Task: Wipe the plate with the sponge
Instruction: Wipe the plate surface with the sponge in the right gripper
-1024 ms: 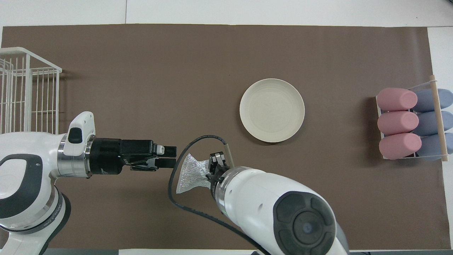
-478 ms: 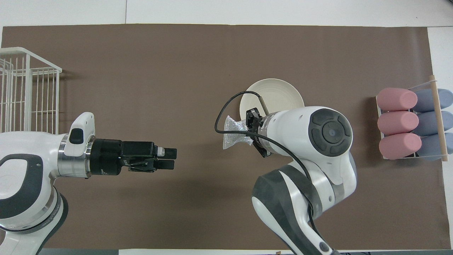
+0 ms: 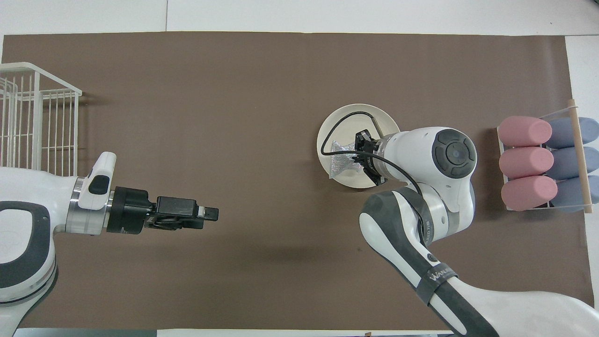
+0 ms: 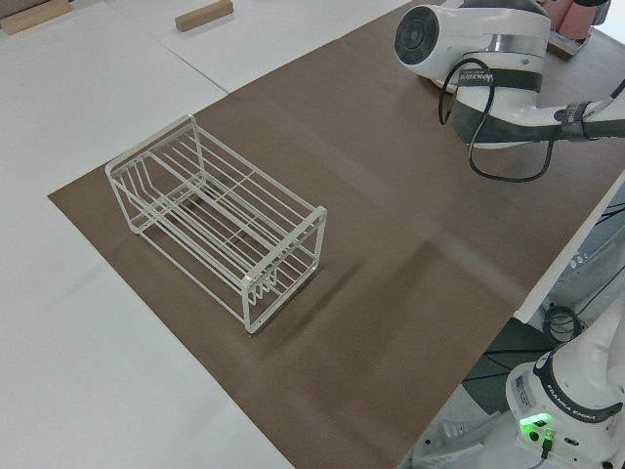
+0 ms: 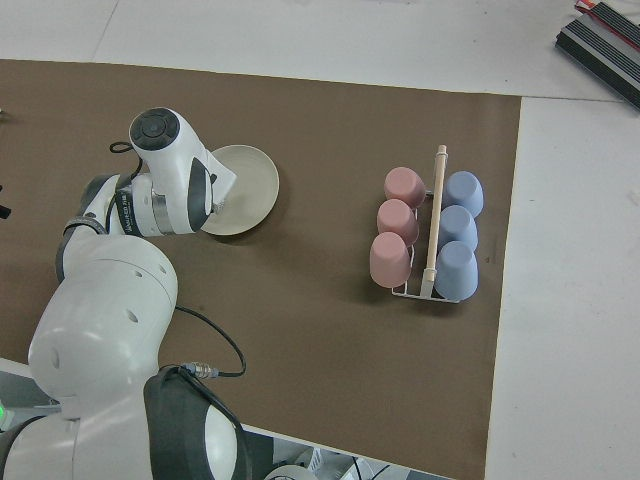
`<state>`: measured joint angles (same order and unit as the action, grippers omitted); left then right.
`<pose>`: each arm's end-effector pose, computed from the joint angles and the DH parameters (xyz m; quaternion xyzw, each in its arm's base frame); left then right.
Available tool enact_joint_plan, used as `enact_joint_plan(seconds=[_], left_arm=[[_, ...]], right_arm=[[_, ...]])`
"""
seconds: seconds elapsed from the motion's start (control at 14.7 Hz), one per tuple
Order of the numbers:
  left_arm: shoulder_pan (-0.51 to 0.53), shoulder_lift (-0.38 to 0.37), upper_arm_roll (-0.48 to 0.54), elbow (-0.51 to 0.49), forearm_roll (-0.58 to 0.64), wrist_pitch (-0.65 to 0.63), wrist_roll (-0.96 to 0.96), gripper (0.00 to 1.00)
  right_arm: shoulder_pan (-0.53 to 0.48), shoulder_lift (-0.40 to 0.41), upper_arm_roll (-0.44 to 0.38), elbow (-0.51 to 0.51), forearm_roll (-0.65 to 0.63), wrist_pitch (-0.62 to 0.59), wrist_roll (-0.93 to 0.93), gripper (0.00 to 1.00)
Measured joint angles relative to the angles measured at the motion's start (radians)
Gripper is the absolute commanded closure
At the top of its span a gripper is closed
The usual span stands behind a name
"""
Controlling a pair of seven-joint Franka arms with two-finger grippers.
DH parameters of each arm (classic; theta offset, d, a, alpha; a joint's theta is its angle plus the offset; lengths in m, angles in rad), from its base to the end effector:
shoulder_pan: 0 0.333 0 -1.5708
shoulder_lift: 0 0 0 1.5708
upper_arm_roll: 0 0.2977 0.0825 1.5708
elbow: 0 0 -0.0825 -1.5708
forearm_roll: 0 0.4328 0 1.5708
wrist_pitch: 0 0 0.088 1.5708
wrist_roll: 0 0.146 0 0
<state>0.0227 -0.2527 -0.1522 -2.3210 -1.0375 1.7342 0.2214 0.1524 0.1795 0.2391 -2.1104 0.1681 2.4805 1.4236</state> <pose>0.4730 -0.1742 0.3914 0.8802 0.0129 -0.1205 0.4588 0.5798 0.2436 0.2650 -0.8292 0.5449 0.0027 0.1241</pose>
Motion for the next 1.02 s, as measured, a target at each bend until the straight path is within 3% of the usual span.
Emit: enact_joint_plan(seconds=[0.27, 0.55, 0.75, 1.02], left_arm=[[0.041, 0.0, 0.003, 0.039, 0.28, 0.01, 0.0, 0.0], [0.076, 0.001, 0.005, 0.061, 0.553, 0.12, -0.001, 0.0], [0.094, 0.002, 0.007, 0.063, 0.738, 0.189, -0.002, 0.0], [0.116, 0.009, 0.007, 0.063, 0.856, 0.235, -0.003, 0.0]], right_arm=[[0.004, 0.035, 0.007, -0.021, 0.0, 0.04, -0.025, 1.0], [-0.007, 0.112, 0.005, -0.03, 0.0, 0.174, -0.093, 1.0], [-0.056, 0.116, 0.005, -0.029, 0.0, 0.195, -0.203, 1.0], [-0.15, 0.119, 0.004, -0.028, 0.0, 0.195, -0.354, 1.0]])
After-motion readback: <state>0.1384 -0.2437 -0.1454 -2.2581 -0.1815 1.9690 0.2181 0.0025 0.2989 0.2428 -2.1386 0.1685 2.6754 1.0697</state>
